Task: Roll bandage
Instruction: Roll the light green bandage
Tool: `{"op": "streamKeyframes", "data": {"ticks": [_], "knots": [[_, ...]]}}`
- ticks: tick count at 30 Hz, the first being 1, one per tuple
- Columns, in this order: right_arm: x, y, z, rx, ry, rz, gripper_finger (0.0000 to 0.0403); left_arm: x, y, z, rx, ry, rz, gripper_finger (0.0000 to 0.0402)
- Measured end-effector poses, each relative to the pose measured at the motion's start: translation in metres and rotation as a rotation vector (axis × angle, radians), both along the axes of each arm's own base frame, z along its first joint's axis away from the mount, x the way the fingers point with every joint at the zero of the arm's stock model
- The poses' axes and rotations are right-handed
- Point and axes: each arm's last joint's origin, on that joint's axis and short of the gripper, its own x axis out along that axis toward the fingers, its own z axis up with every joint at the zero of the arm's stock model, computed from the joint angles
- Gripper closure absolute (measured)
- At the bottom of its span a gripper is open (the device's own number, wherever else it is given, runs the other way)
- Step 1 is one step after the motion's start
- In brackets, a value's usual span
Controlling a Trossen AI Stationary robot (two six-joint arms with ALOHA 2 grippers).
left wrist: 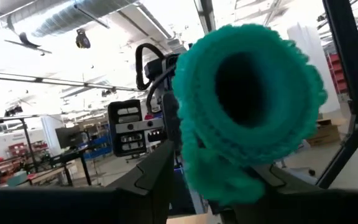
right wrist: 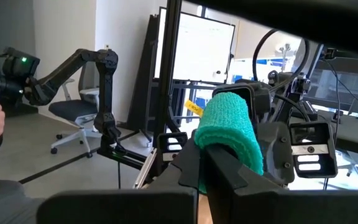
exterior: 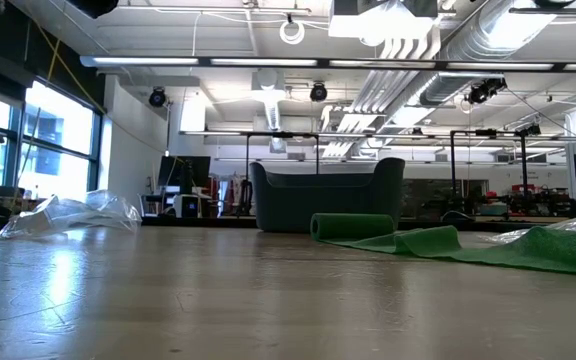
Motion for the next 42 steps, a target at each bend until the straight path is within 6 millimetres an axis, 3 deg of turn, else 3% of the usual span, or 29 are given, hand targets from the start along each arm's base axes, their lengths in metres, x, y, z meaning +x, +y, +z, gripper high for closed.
{"op": "streamKeyframes", "data": {"ticks": [8,19,29,42], "knots": [[0.0,0.0,0.001,0.001,-0.009,-0.002,0.0402,-0.001,0.001,0.002,0.007,-0.014,0.037,0.0391],[0.0,0.0,0.002,-0.035,-0.036,-0.01,0.0402,0.003,0.001,-0.009,-0.039,0.096,0.014,0.04],[0.002,-0.004,-0.003,-0.08,-0.004,-0.196,0.0402,0.002,-0.012,-0.012,-0.035,0.121,-0.073,0.0401],[0.001,0.024,-0.001,-0.2,-0.081,-0.173,0.0402,0.004,-0.006,-0.017,-0.078,0.167,-0.021,0.0401]]}}
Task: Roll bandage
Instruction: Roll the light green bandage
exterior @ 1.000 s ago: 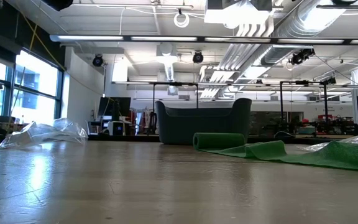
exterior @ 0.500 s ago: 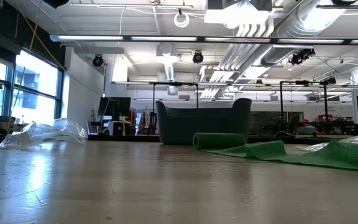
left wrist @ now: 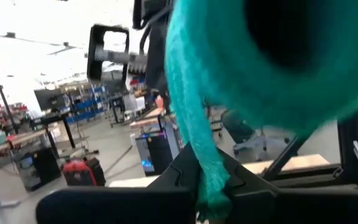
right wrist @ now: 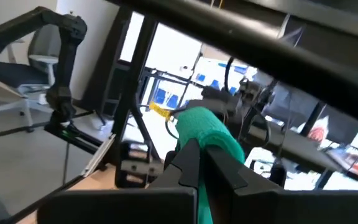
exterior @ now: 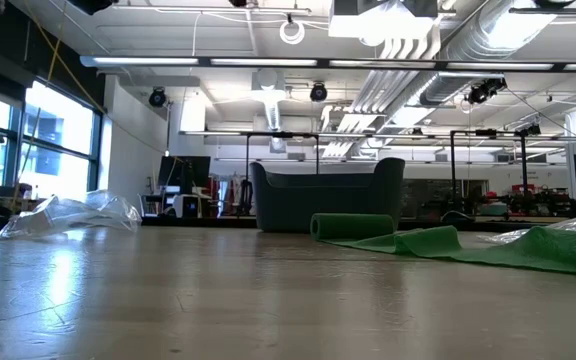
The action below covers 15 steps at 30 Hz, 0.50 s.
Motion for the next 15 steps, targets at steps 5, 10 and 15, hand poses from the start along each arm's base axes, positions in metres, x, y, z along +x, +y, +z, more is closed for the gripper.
{"op": "streamKeyframes", "data": {"ticks": [5,10,15], "knots": [[0.0,0.004,-0.001,-0.064,-0.014,-0.064,0.0402,0.002,0.001,-0.003,-0.014,0.028,-0.057,0.0402],[0.001,0.004,-0.007,-0.123,0.041,-0.131,0.0402,-0.002,-0.002,-0.001,-0.006,0.047,-0.1,0.0401],[0.001,0.004,-0.014,-0.156,0.108,-0.127,0.0402,-0.011,0.001,0.006,-0.052,0.112,-0.108,0.0401]]}}
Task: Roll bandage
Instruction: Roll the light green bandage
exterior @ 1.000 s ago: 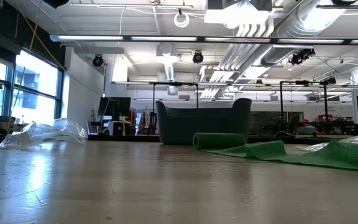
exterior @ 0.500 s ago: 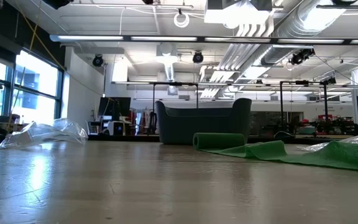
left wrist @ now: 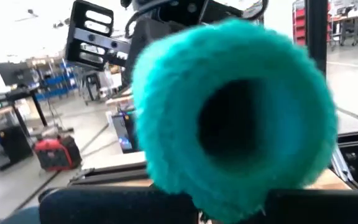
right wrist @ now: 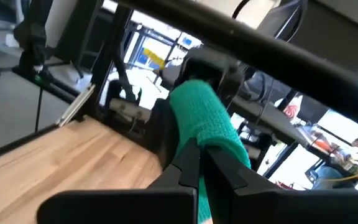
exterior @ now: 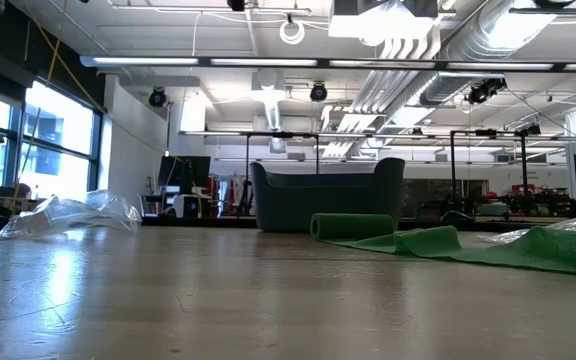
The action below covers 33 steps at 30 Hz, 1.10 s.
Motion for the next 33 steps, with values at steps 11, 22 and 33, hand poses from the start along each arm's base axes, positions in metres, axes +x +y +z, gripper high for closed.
{"op": "streamKeyframes", "data": {"ticks": [11,22,33], "knots": [[0.017,0.004,-0.022,-0.072,0.072,0.01,0.0402,-0.014,-0.001,0.006,-0.087,0.106,-0.133,0.0343],[0.018,0.001,-0.024,-0.16,0.083,-0.103,0.0403,-0.021,-0.01,0.008,-0.117,0.14,-0.183,0.0262],[0.017,0.002,-0.03,-0.212,0.131,-0.098,0.0403,-0.052,0.0,-0.005,-0.215,0.486,-0.041,0.0241]]}}
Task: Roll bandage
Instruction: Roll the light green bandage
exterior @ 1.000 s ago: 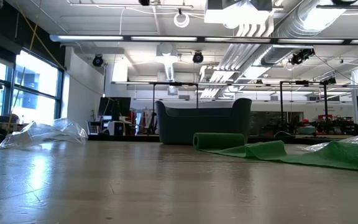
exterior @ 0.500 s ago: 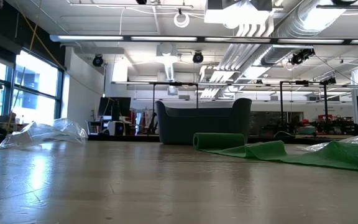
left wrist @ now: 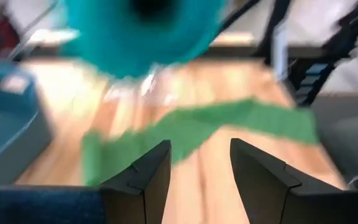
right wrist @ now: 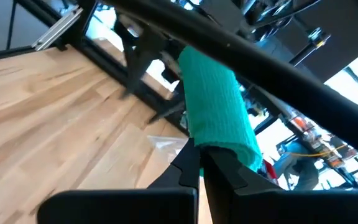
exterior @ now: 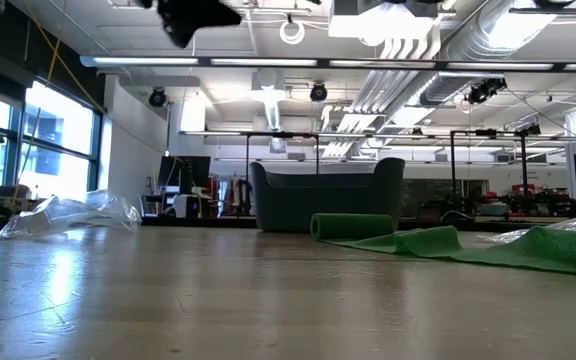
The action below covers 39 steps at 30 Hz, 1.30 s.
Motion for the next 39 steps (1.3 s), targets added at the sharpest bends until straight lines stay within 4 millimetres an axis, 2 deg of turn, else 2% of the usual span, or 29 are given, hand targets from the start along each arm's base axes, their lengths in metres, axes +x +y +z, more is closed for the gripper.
{"op": "streamKeyframes", "data": {"ticks": [4,9,12,16,21,27,34,39], "knots": [[-0.001,-0.002,-0.004,0.042,0.051,-0.004,0.0403,-0.024,0.006,0.005,0.023,0.077,0.124,0.0241],[0.005,-0.006,-0.018,0.102,0.129,0.024,0.0403,-0.048,0.012,0.025,0.077,0.004,0.245,0.0241],[0.019,-0.01,-0.033,0.139,0.157,0.069,0.0403,-0.055,0.014,0.033,0.115,-0.047,0.292,0.0241],[0.043,-0.024,-0.065,0.193,0.192,0.178,0.0403,-0.055,0.015,0.036,0.125,-0.077,0.331,0.0241],[0.07,-0.049,-0.11,0.291,0.27,0.173,0.0403,-0.047,0.012,0.026,0.097,-0.037,0.353,0.0241],[0.09,-0.07,-0.15,0.387,0.391,0.21,0.0403,-0.04,0.011,0.004,0.095,0.092,0.41,0.0241],[0.1,-0.083,-0.175,0.542,0.527,0.223,0.0403,-0.053,0.014,-0.017,-0.014,0.301,0.492,0.0241],[0.101,-0.084,-0.178,0.562,0.561,0.21,0.0403,-0.068,0.018,-0.028,-0.097,0.461,0.591,0.0241]]}}
